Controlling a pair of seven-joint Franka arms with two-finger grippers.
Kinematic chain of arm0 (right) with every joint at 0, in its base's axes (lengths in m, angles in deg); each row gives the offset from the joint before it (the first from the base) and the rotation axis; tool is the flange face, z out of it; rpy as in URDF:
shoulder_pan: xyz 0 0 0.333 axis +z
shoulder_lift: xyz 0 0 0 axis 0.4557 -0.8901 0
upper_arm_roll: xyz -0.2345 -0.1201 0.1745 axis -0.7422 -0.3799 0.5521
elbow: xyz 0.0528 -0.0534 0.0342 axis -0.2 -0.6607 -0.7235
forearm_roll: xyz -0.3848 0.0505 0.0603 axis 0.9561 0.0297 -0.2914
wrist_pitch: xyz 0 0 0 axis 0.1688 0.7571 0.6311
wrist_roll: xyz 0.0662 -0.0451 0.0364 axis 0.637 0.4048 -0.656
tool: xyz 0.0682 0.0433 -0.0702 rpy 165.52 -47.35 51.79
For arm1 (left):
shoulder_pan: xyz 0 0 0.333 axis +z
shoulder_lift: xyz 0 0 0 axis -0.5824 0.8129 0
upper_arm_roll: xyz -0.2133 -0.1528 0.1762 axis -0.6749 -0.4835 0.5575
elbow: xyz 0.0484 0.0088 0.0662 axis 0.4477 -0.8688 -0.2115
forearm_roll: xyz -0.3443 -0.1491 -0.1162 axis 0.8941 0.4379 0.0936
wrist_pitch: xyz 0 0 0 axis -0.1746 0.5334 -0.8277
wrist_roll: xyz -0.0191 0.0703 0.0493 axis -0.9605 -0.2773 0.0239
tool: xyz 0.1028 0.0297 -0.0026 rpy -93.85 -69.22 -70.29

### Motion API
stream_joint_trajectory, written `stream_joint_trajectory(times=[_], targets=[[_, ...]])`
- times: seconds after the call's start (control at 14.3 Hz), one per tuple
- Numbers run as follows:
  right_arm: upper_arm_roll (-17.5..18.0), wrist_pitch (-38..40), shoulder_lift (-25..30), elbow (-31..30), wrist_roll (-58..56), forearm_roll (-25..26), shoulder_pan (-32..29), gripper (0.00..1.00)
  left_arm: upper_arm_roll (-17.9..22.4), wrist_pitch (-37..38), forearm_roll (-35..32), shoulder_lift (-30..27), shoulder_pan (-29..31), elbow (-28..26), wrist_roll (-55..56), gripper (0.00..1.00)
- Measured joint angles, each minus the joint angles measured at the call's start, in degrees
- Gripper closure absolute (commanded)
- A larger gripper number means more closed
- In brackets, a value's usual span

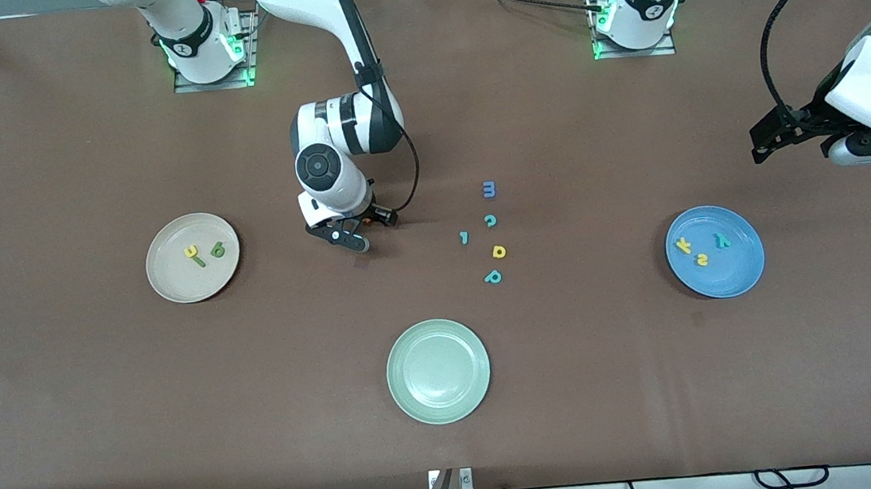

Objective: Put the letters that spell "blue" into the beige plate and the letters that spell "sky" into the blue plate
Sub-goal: 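Grasp the orange 6 with the right gripper, then carry the orange 6 to the white plate and release it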

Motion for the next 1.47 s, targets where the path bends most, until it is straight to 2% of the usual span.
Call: stream_joint_trajectory(times=[0.28,0.49,0.77,1.05,1.26,1.47], targets=[[0.0,-0.1,0.2,-0.1,0.0,0.0,0.0,0.66,0.0,0.3,0.0,0.0,0.0,0.0,0.0,0.00],[-0.1,-0.1,0.6,-0.1,0.0,0.0,0.0,0.77,0.0,0.8,0.0,0.0,0.0,0.0,0.0,0.00],[-0.4,-0.1,0.7,-0.2,0.0,0.0,0.0,0.81,0.0,0.8,0.0,0.0,0.0,0.0,0.0,0.00],[-4.1,0.4,0.8,0.1,-1.5,0.1,0.1,0.81,0.0,0.9,0.0,0.0,0.0,0.0,0.0,0.00],[-9.7,5.0,0.8,0.3,-9.6,2.2,-0.8,0.81,0.0,0.9,0.0,0.0,0.0,0.0,0.0,0.00],[-11.5,9.8,0.8,-0.3,-21.2,3.2,-6.1,0.81,0.0,1.0,0.0,0.0,0.0,0.0,0.0,0.00]])
